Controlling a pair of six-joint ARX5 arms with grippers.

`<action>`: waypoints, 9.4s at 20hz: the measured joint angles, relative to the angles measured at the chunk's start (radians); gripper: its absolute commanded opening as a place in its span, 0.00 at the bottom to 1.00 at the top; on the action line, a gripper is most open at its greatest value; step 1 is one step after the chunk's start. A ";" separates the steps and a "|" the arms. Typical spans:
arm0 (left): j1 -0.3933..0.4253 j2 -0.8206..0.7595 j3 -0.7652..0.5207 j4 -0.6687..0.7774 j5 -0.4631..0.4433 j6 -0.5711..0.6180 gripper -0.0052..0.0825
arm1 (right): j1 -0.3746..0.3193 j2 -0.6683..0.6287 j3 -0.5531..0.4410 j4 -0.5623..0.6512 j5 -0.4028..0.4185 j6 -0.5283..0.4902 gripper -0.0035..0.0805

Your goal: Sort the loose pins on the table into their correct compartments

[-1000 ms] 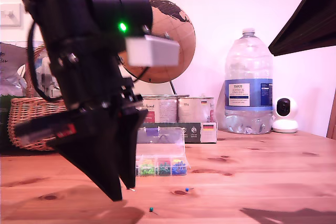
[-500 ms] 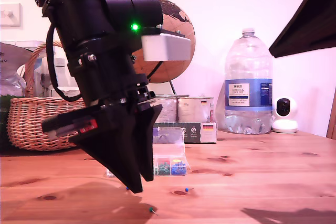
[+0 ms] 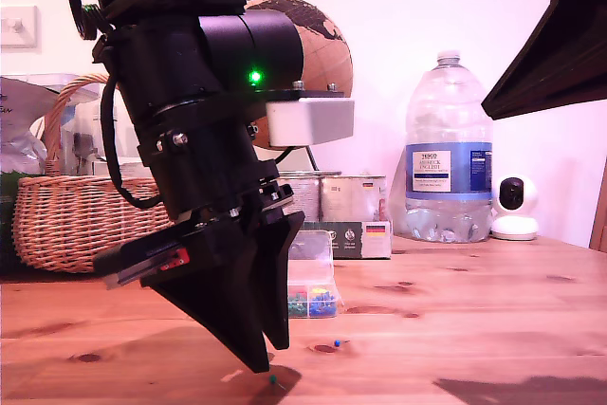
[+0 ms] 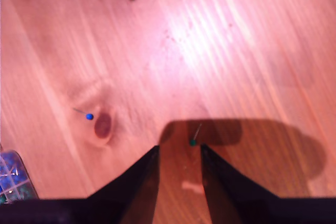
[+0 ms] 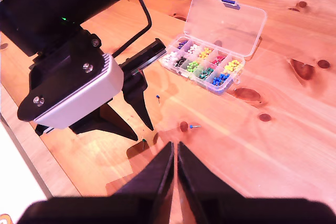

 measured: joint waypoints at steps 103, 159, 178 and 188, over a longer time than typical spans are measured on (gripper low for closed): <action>0.135 0.128 0.181 0.163 -0.092 0.015 0.04 | 0.072 0.284 0.000 0.077 -0.025 0.053 0.03; 0.072 -0.795 -0.355 0.277 -0.136 -1.086 0.03 | 0.124 0.607 0.379 -0.177 0.050 -0.734 0.03; 0.073 -1.004 -0.634 0.410 -0.218 -1.165 0.03 | 0.208 0.787 0.575 -0.327 0.119 -1.097 0.18; 0.073 -1.004 -0.642 0.311 -0.183 -1.152 0.03 | 0.229 0.962 0.586 -0.282 0.238 -1.230 0.28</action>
